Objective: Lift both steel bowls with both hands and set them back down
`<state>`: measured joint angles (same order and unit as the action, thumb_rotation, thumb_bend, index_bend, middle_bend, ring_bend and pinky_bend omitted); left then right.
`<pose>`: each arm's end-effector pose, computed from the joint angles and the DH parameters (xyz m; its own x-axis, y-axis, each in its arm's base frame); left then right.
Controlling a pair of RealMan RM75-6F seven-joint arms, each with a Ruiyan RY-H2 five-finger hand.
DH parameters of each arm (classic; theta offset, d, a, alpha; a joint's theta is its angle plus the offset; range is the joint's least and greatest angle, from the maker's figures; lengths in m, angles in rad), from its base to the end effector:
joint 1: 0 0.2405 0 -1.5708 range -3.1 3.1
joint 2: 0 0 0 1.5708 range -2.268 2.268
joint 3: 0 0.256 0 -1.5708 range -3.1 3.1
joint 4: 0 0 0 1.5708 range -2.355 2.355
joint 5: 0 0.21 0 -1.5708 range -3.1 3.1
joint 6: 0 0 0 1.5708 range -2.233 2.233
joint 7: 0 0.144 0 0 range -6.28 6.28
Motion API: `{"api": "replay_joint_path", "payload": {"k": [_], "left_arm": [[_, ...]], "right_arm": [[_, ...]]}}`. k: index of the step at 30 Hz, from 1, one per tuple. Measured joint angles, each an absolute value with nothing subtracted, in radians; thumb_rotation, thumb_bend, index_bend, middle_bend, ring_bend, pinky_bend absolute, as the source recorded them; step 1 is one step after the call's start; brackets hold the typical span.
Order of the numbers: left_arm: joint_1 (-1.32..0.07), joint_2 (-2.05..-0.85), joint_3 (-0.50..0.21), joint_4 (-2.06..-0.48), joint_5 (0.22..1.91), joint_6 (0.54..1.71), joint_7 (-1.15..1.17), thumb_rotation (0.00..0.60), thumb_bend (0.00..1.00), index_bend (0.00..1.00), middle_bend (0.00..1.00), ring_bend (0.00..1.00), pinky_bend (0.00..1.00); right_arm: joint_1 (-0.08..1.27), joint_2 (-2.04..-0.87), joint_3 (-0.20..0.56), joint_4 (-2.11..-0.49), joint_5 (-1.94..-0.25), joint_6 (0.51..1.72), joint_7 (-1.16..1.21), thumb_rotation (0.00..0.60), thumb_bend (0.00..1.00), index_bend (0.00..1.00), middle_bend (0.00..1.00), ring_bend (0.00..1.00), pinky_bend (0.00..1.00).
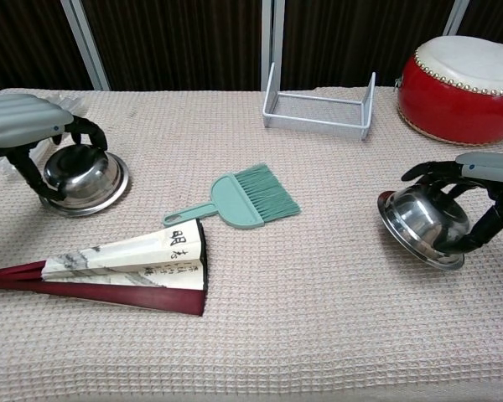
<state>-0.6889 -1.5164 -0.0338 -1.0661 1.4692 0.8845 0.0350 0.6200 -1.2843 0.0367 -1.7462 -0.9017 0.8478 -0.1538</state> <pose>-0.2519 0.3623 0.0089 0.6859 0.2252 0.6920 0.7024 -0.4536 -0.5485 -0.2250 -0.2787 0.0201 0.1795 -0.5876 0.7890 -0.9810 -0.0468 0.1883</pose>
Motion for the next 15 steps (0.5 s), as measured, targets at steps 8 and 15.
{"api": "replay_joint_path", "payload": {"k": [8, 15], "left_arm": [[-0.670, -1.480, -0.048, -1.114, 1.438, 0.919, 0.042, 0.600, 0.00, 0.01, 0.00, 0.01, 0.12], [-0.581, -1.450, -0.078, -1.226, 1.415, 1.120, 0.081, 0.600, 0.00, 0.04, 0.05, 0.01, 0.13]], "right_arm": [[0.577, -1.276, 0.059, -1.751, -0.985, 0.908, -0.077, 0.600, 0.00, 0.00, 0.00, 0.00, 0.00], [0.509, -1.293, 0.064, -1.736, -1.122, 1.065, -0.040, 0.600, 0.00, 0.00, 0.00, 0.00, 0.00]]}}
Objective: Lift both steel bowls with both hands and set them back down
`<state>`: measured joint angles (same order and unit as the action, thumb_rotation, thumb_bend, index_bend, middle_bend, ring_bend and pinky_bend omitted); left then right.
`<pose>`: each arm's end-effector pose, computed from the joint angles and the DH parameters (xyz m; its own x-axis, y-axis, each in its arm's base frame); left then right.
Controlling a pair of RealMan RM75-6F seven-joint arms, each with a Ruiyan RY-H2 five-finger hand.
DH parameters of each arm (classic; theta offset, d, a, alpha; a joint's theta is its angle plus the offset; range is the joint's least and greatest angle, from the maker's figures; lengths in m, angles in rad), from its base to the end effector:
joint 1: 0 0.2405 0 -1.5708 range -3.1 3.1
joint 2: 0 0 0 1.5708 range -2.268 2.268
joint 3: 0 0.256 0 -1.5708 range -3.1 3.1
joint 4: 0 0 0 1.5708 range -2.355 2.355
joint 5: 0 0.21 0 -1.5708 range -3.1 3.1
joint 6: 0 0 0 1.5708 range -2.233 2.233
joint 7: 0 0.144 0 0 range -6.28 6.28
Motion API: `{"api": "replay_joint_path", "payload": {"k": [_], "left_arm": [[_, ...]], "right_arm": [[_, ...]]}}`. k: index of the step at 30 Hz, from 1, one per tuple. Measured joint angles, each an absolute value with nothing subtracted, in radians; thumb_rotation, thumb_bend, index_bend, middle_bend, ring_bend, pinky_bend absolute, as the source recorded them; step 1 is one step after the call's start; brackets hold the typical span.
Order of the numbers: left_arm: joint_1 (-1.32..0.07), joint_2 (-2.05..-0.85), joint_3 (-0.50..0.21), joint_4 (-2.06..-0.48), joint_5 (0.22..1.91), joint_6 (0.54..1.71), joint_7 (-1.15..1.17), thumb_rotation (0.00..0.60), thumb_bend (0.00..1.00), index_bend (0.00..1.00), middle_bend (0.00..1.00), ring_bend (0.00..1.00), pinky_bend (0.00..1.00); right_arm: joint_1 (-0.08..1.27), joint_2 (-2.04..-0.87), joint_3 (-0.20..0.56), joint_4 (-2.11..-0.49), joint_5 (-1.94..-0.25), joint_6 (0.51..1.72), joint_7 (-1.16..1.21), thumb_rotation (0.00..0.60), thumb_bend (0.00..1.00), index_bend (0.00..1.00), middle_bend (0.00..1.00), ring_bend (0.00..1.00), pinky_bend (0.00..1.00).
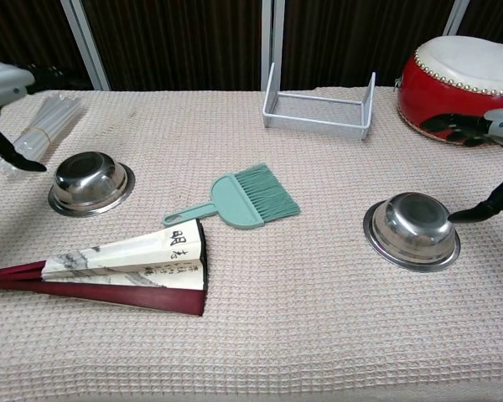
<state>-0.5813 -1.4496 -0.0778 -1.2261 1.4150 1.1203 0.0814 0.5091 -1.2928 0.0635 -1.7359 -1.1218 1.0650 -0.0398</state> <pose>-0.2479 0.3389 0.0475 0.5555 0.0834 0.8273 0.7956 -0.3425 -0.4997 -0.2240 -0.2755 0.0464 0.1360 -0.3817 0.9142 -0.9901 -0.0851 0.1118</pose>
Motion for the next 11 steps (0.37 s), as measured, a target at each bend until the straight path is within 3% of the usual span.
{"api": "replay_joint_path", "payload": {"k": [7, 11], "left_arm": [[-0.352, -1.445, -0.089, -1.440, 1.358, 1.486, 0.167, 0.600, 0.00, 0.05, 0.07, 0.01, 0.17], [-0.210, -1.436, -0.052, -1.523, 1.338, 1.607, 0.214, 0.600, 0.00, 0.06, 0.09, 0.03, 0.19]], "right_arm": [[0.358, -1.415, 0.049, -1.566, -1.299, 1.438, -0.090, 0.600, 0.00, 0.00, 0.00, 0.00, 0.00], [0.252, -1.461, 0.046, -1.500, -1.316, 1.534, -0.126, 0.600, 0.01, 0.00, 0.00, 0.00, 0.00]]}}
